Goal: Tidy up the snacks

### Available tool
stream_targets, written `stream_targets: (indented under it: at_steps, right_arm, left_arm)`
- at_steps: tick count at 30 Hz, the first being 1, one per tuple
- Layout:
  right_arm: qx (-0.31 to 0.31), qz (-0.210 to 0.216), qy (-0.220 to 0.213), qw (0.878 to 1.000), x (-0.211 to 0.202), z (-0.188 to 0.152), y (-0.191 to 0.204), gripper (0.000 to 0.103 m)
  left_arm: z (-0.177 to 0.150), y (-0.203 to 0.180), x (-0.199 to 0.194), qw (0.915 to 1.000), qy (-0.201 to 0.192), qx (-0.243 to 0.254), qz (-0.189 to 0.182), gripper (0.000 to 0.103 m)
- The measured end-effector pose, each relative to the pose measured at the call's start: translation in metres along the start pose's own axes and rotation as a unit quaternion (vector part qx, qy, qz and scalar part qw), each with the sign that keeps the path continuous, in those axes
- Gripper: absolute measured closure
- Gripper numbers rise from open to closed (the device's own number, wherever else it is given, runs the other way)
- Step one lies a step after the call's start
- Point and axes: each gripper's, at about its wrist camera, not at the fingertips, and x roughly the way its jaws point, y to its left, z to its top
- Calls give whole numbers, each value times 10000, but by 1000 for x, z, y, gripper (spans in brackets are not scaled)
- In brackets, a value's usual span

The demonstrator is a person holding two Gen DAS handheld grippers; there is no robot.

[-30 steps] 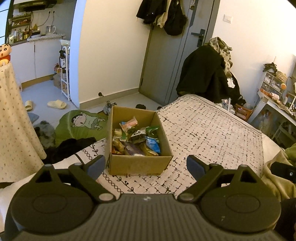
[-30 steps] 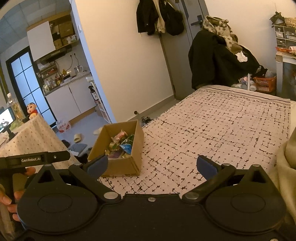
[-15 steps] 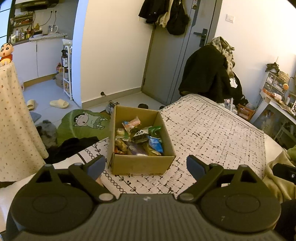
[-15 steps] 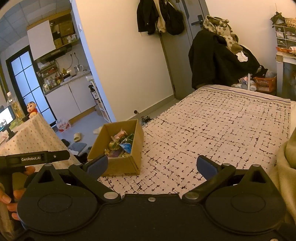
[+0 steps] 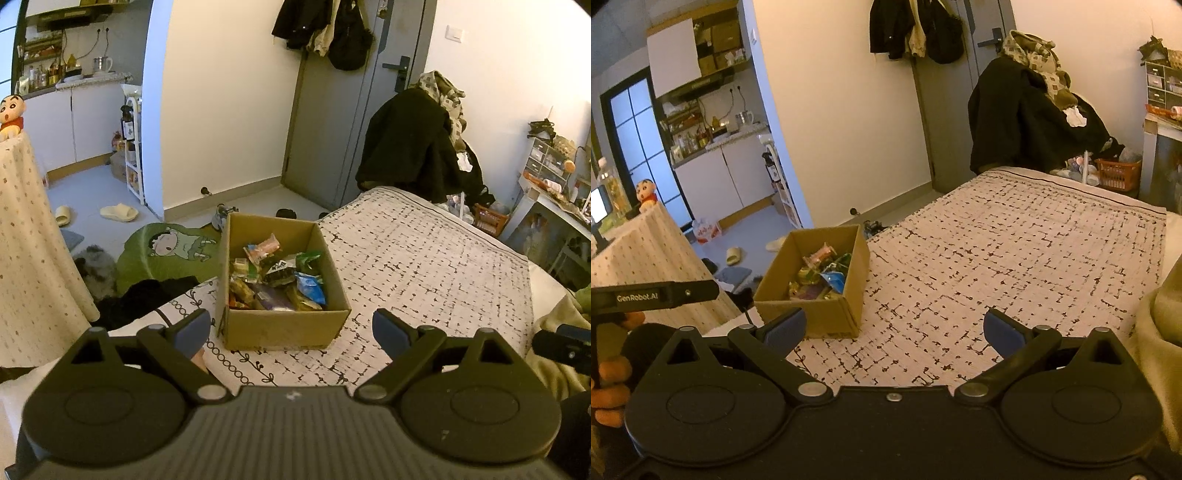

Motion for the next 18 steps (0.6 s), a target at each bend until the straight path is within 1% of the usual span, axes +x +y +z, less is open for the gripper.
stream_targets:
  at_steps: [7,13,18]
  right_arm:
    - [-258,-148,46,9995,2,-1,8,0]
    - [-191,-142,84,9997,4,-2,5,0]
    - [-175,-120,77,9997,3,-2,4,0]
  left_arm:
    - [-2,-7,-1,9999,18,93,-65,10]
    - [-5,-9,-5,9995,2,184,-244,10]
    - [-9,-13,-3,9991,81,388,-177,10]
